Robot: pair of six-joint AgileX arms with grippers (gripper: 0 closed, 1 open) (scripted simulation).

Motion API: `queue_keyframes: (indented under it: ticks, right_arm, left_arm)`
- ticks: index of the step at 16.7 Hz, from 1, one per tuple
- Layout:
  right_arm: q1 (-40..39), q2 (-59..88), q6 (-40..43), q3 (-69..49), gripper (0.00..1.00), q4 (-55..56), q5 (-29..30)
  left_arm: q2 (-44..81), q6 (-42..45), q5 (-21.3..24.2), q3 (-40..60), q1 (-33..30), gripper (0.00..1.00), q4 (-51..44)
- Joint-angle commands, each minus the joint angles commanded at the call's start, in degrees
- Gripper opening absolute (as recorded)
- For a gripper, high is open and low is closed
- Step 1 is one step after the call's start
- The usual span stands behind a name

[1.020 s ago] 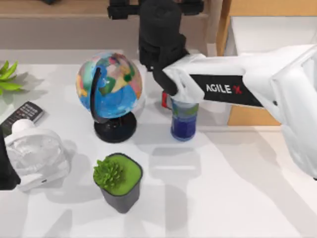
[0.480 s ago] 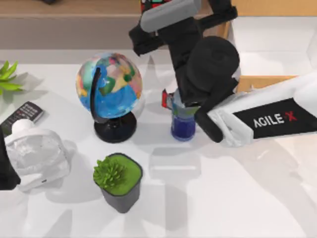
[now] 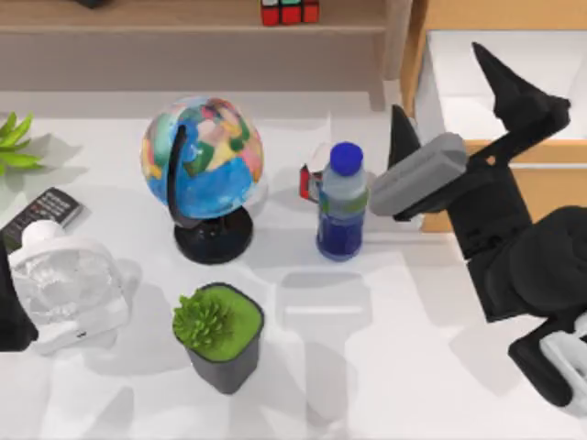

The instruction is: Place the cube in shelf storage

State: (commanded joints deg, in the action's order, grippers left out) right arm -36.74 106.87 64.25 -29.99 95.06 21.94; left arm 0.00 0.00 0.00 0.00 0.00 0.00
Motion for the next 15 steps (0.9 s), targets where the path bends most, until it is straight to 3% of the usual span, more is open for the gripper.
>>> queue_keyframes:
  ticks: [7, 15]
  right_arm:
    - [13.43, 4.48, 21.55, 16.75, 1.00, 5.56, -0.78]
    - [16.64, 7.04, 24.76, 17.54, 1.00, 5.45, -0.27]
  left_arm:
    - [0.00, 0.00, 0.00, 0.00, 0.00, 1.00, 0.00]
    - [0.00, 0.00, 0.00, 0.00, 0.00, 1.00, 0.00]
